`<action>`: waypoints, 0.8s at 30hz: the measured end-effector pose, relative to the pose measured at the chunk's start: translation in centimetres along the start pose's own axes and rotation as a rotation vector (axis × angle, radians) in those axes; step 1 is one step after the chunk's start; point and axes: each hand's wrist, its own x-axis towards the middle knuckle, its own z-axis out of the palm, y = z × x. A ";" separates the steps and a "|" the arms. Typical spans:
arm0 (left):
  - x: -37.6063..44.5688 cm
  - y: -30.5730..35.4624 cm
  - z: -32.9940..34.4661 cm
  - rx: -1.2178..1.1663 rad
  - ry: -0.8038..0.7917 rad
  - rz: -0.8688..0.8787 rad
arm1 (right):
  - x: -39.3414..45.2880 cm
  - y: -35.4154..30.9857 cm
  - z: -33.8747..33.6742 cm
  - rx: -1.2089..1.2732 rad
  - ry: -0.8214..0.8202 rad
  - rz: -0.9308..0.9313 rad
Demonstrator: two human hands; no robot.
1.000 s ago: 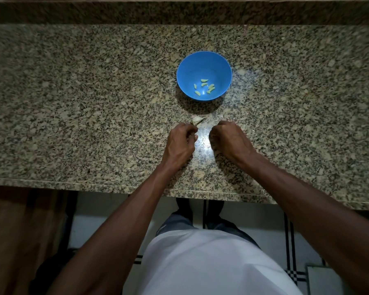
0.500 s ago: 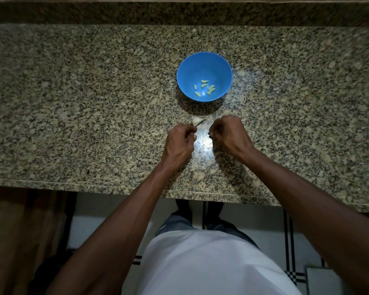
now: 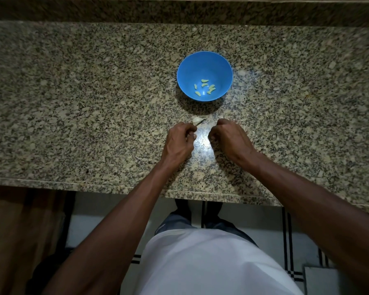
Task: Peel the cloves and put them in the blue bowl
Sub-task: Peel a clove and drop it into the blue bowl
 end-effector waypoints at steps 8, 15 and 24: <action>0.1 0.1 0.0 -0.003 -0.013 -0.015 | -0.2 0.0 0.4 -0.062 -0.025 -0.045; 0.0 0.0 0.0 -0.006 -0.009 -0.014 | -0.5 0.1 0.7 -0.071 -0.027 -0.044; 0.0 0.3 0.0 -0.017 -0.005 -0.023 | 0.2 -0.1 1.4 -0.131 -0.031 -0.087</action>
